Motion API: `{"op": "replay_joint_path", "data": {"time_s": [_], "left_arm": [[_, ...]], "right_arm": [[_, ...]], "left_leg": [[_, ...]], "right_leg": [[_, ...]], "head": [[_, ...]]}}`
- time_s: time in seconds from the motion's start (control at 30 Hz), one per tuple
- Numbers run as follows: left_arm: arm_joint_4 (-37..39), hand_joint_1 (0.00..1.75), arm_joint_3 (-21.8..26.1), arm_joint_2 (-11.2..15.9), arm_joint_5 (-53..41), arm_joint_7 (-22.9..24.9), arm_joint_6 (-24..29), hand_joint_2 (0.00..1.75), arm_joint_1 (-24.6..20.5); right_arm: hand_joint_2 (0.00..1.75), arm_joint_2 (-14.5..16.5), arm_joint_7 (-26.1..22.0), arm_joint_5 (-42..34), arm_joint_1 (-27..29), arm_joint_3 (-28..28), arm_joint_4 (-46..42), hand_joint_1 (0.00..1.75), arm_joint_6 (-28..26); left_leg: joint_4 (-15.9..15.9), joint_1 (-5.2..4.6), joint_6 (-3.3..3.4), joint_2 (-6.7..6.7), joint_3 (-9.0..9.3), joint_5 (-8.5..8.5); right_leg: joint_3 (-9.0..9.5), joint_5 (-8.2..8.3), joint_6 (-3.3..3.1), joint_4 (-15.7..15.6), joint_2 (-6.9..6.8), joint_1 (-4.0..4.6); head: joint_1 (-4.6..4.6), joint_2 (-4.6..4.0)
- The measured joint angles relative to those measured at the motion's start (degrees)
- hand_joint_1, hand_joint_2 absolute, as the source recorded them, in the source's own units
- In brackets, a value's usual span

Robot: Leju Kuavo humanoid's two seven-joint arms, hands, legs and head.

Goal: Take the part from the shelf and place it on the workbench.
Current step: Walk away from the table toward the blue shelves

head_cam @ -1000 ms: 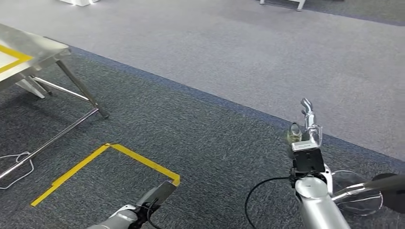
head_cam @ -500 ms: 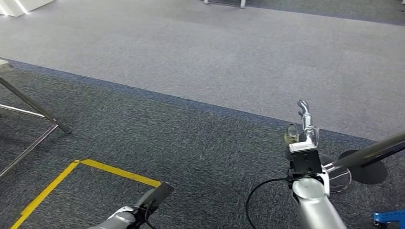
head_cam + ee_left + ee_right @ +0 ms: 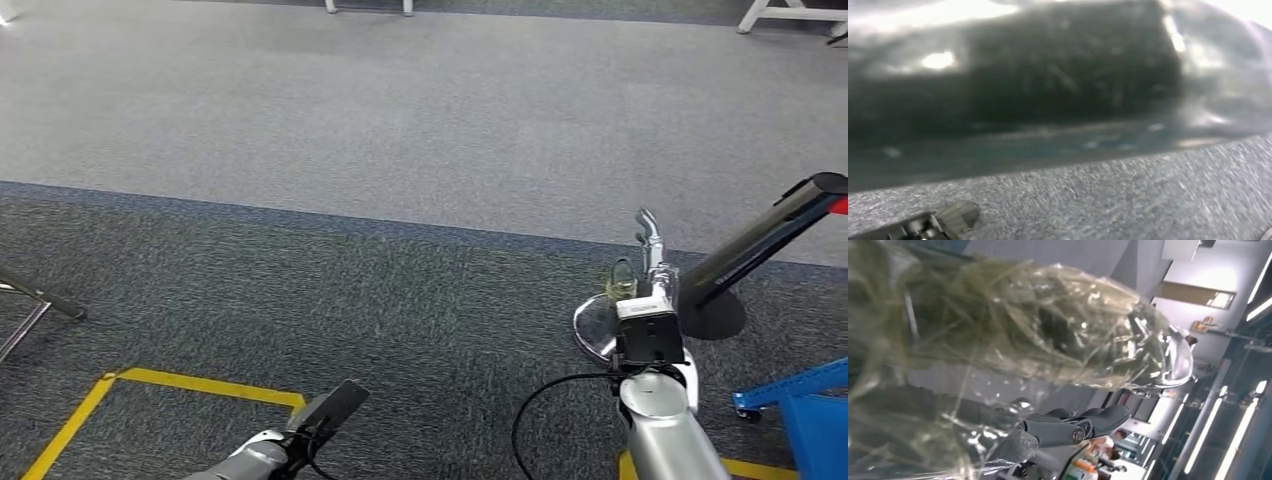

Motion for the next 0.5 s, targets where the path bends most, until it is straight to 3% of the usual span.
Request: {"op": "replay_joint_path", "data": {"time_s": [0.03,0.1,0.17,0.2,0.27,0.33,0.4,0.47,0.5], "left_arm": [[0.0,0.00,0.0,0.0,0.0,0.0,0.0,0.00,-0.1],[0.0,0.00,0.0,0.0,0.0,0.0,0.0,0.00,0.1],[0.0,0.00,0.0,0.1,0.0,0.0,0.1,0.00,0.3],[0.0,0.00,0.0,0.2,0.0,0.0,0.2,0.00,0.4],[0.0,0.00,0.0,0.3,0.0,0.0,0.2,0.00,0.5],[0.0,0.00,0.0,0.5,0.0,0.0,0.3,0.00,0.5],[0.0,0.00,0.0,0.6,0.0,0.0,0.3,0.00,0.5],[0.0,0.00,0.0,0.6,0.0,0.0,0.3,0.00,0.5],[0.0,0.00,0.0,0.6,0.0,0.0,0.3,0.00,0.4]], "right_arm": [[0.00,0.0,0.0,0.0,-0.1,-0.1,0.0,0.00,0.0],[0.00,0.1,0.0,0.0,-0.2,-0.1,0.0,0.00,0.1],[0.00,0.2,0.0,-0.1,0.0,-0.1,0.0,0.00,0.2],[0.00,0.2,0.0,-0.2,0.2,-0.2,0.1,0.00,0.3],[0.00,0.2,-0.1,-0.4,0.3,-0.2,0.1,0.00,0.3],[0.00,0.2,-0.1,-0.5,0.3,-0.2,0.1,0.00,0.3],[0.00,0.3,-0.2,-0.6,0.3,-0.3,0.1,0.00,0.3],[0.00,0.2,-0.2,-0.7,0.6,-0.4,0.1,0.00,0.3],[0.00,0.2,-0.2,-0.8,0.8,-0.5,0.1,0.00,0.3]], "left_leg": [[1.6,0.12,-0.24,-1.32,-0.53,-1.16],[8.2,0.22,-0.39,-4.35,-3.50,-4.73],[15.1,0.20,-0.34,-5.30,-7.20,-7.00],[16.0,0.18,-0.24,-5.42,-8.04,-6.45],[11.4,0.18,0.15,-6.17,-6.65,-2.21],[3.7,0.31,0.58,-8.52,-3.63,1.76],[0.2,0.35,0.74,-9.87,-2.16,2.45],[-0.4,0.29,1.05,-8.92,-1.87,2.32],[-0.7,0.31,1.37,-8.30,-1.71,2.45]], "right_leg": [[0.18,0.13,-0.38,-0.2,0.66,-0.16],[0.40,0.21,-0.92,-0.3,2.00,-0.31],[0.48,0.19,-1.10,-0.3,3.60,-0.17],[0.53,0.18,-1.11,-0.2,4.48,-0.10],[0.76,0.15,-1.07,-0.2,6.20,-0.04],[0.78,0.03,-0.82,0.0,7.72,-0.03],[0.35,0.04,-0.17,0.1,9.02,-0.14],[-0.21,0.15,0.63,0.0,9.92,-0.36],[-0.55,-0.09,0.93,0.3,9.10,-0.34]], "head": [[-0.09,0.00],[-0.37,0.00],[-0.52,0.00],[-0.52,0.00],[-0.52,0.00],[-0.48,0.00],[-0.49,0.00],[-0.51,0.00],[-0.46,0.00]]}}
